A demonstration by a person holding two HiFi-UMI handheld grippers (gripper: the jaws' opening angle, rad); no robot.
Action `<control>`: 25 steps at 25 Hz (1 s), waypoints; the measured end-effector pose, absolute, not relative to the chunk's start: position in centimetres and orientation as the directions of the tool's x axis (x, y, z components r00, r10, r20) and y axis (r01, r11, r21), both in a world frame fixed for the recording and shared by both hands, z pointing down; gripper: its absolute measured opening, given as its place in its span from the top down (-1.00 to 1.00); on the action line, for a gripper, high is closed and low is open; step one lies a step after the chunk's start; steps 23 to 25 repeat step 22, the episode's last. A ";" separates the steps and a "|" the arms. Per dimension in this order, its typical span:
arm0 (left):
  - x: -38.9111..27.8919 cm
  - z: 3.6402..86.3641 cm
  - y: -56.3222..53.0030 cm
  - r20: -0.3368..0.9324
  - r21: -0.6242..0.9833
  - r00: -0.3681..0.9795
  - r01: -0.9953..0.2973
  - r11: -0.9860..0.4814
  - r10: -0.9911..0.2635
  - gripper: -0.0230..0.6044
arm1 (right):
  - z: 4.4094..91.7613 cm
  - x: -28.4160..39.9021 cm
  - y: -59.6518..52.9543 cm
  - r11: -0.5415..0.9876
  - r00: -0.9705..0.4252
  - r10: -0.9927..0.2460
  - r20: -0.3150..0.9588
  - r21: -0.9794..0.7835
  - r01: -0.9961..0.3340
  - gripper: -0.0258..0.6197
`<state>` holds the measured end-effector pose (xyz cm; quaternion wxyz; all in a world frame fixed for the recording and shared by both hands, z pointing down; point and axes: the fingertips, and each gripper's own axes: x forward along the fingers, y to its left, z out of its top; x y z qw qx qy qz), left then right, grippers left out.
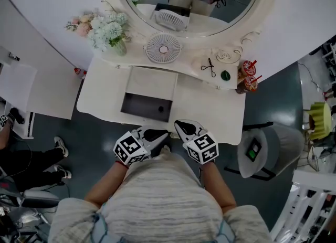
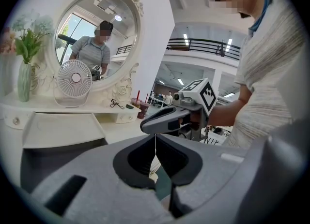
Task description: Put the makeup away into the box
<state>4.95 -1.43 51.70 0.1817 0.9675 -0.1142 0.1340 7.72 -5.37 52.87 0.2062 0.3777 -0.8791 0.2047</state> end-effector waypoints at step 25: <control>4.6 52.0 -0.9 0.315 0.326 0.936 -0.264 -0.908 -0.159 0.88 | 53.5 7.4 -4.7 0.628 -0.632 -0.570 0.525 -0.217 -0.747 0.90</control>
